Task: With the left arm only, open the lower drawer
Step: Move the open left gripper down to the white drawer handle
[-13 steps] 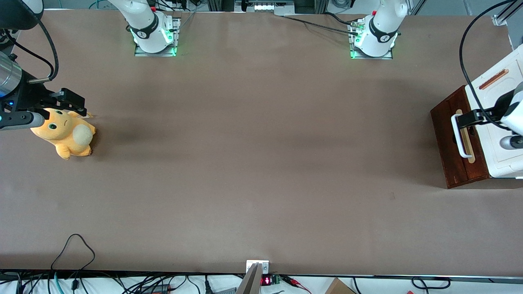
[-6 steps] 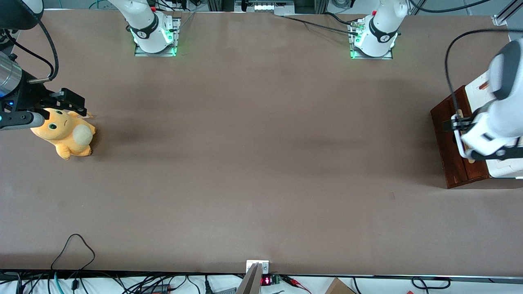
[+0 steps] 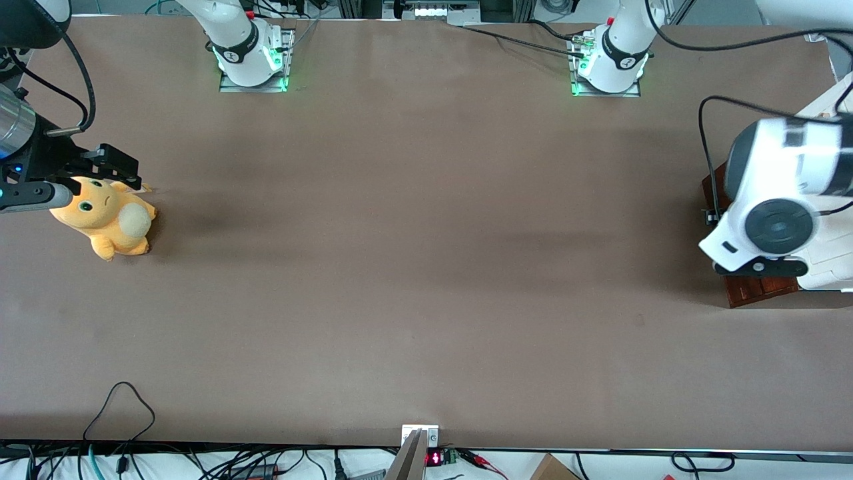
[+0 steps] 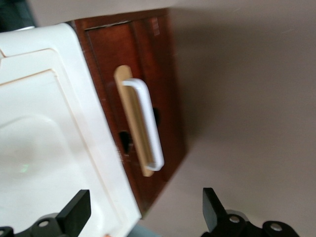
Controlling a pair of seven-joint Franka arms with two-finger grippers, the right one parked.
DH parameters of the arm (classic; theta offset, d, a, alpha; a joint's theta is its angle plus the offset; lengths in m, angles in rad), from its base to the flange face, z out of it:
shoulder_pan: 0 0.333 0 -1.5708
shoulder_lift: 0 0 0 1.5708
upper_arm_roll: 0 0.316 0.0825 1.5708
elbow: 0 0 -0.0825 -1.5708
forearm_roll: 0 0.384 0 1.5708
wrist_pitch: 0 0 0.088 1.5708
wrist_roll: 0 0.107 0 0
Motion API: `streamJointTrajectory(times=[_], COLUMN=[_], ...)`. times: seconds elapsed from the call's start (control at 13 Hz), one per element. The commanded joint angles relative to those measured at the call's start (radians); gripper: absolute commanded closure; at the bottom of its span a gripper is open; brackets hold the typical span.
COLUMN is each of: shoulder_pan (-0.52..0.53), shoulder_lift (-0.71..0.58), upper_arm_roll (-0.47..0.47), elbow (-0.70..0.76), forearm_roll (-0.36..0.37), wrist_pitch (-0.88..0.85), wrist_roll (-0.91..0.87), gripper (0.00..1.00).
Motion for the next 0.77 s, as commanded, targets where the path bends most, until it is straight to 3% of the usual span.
streamJointTrajectory(times=[0.0,0.46,0.69], shoulder_pan=[-0.057,-0.113,-0.142], shoulder_lift=[0.019,0.152,0.199], upper_arm_roll=[-0.004,-0.018,-0.018], elbow=[-0.116,-0.132,-0.185], forearm_roll=[0.170,0.459,0.519], wrist_pitch=[0.017,-0.050,-0.083], wrist_roll=[-0.122,-0.245,-0.357], gripper=[0.00,0.00,0.00])
